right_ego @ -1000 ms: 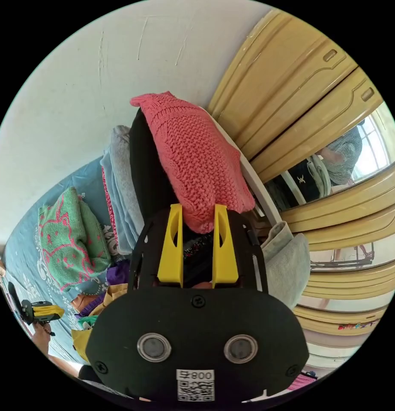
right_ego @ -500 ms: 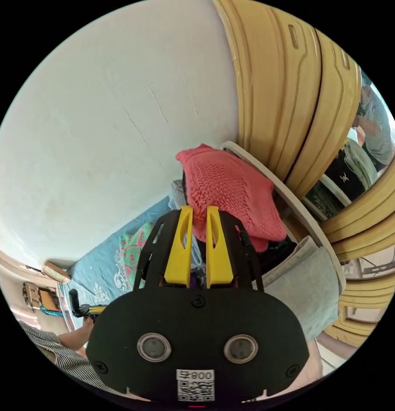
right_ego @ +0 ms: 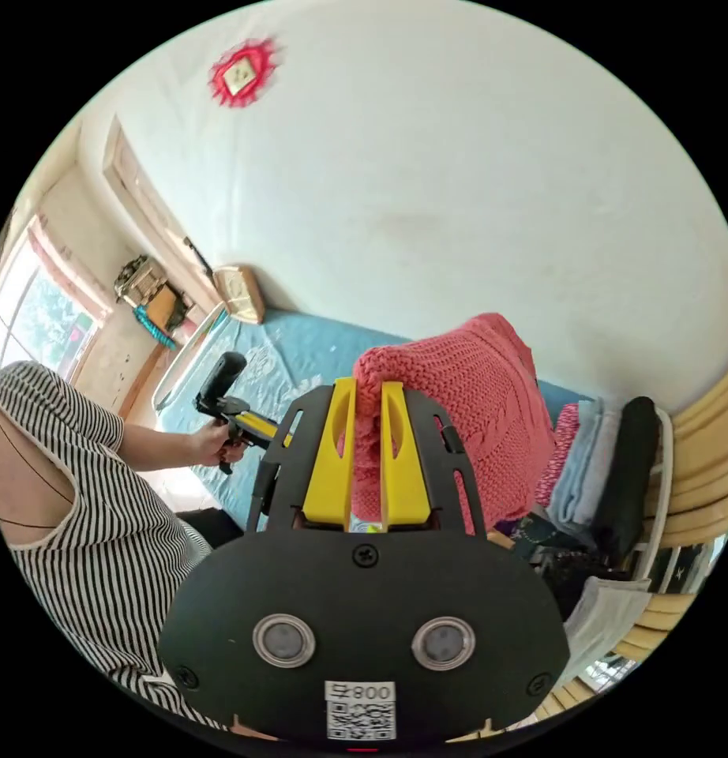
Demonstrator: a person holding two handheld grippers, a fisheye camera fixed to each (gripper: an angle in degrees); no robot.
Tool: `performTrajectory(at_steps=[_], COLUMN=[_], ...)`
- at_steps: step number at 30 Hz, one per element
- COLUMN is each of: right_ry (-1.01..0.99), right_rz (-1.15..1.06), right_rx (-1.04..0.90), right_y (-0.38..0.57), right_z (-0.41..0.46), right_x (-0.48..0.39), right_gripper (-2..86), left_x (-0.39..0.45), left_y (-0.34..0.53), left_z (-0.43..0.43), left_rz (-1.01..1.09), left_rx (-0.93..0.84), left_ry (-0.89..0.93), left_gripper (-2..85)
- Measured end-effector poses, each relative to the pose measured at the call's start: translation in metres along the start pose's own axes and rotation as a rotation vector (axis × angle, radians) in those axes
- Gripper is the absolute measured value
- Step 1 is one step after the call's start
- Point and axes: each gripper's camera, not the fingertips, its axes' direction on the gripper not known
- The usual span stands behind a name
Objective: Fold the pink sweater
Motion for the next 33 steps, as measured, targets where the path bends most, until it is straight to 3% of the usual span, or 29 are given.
performTrajectory(at_steps=[6, 9, 12, 16, 20, 25, 29, 33], right_ry=[-0.313, -0.592, -0.565, -0.346, -0.434, -0.56, -0.725, -0.825], right_rz=[0.001, 0.083, 0.115, 0.382, 0.554, 0.526, 0.419, 0.273], right_rx=[-0.387, -0.542, -0.507, -0.391, -0.319, -0.409, -0.523, -0.51], right_y=[0.038, 0.061, 0.069, 0.077, 0.078, 0.07, 0.075, 0.067], right_z=[0.272, 0.376, 0.399, 0.408, 0.442, 0.513, 0.56, 0.568], right_x=[-0.167, -0.227, -0.253, -0.195, -0.155, -0.162, -0.223, -0.321], right_gripper=[3.9, 1.3, 0.7, 1.3, 4.7, 4.2, 1.5, 0.7], left_x=[-0.062, -0.082, -0.074, -0.066, -0.07, -0.082, -0.087, -0.077], left_y=[0.206, 0.314, 0.386, 0.442, 0.448, 0.386, 0.294, 0.245], left_z=[-0.165, -0.241, -0.303, -0.365, -0.403, -0.426, -0.434, -0.452], left_rz=[-0.454, -0.656, -0.69, -0.693, -0.658, -0.544, -0.421, -0.37], left_rx=[0.073, 0.091, 0.097, 0.112, 0.158, 0.226, 0.208, 0.161], left_ry=[-0.181, -0.259, -0.274, -0.233, -0.191, -0.176, -0.245, -0.408], left_gripper=[0.1, 0.2, 0.5, 1.8, 6.7, 11.3, 13.0, 14.2])
